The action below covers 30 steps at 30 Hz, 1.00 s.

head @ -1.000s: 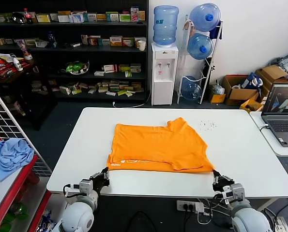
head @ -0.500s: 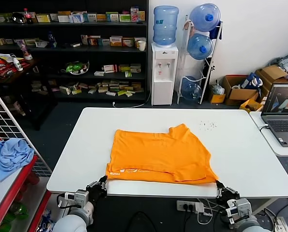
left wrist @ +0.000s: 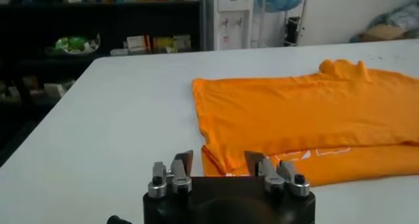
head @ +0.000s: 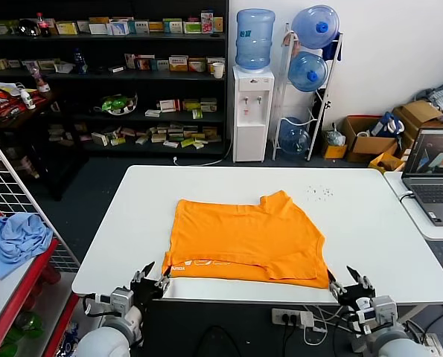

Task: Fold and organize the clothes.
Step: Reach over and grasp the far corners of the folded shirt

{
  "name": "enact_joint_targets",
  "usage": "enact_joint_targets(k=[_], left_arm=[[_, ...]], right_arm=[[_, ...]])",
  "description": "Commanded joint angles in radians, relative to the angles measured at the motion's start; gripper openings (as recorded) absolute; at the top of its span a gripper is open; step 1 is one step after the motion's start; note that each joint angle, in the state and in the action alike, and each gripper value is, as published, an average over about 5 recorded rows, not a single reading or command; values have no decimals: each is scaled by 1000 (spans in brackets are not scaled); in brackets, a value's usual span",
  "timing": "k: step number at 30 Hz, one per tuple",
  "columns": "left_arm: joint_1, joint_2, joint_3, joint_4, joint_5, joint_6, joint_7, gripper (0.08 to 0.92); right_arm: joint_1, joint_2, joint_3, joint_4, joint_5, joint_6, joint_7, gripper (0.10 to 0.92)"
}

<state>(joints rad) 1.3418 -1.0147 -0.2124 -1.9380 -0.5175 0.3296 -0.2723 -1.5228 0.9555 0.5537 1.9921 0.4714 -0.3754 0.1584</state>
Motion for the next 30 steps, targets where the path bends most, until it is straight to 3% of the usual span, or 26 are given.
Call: enact_joint_targets(k=[1, 5, 8, 22, 30], left_arm=[[-185, -26, 31, 107, 8, -111, 20, 665], [-331, -40, 71, 214, 1, -122, 22, 777], [-418, -49, 104, 295, -9, -117, 17, 815], [-679, -94, 247, 586, -201, -30, 5, 823], [-752, -127, 295, 734, -240, -19, 9, 823]], right_arm=[[292, -42, -68, -216, 123, 74, -41, 743], [455, -30, -133, -336, 164, 60, -81, 813], [563, -22, -187, -417, 212, 19, -97, 821], [922, 80, -384, -757, 203, -11, -171, 823], [1012, 154, -430, -954, 192, 1, -214, 823]])
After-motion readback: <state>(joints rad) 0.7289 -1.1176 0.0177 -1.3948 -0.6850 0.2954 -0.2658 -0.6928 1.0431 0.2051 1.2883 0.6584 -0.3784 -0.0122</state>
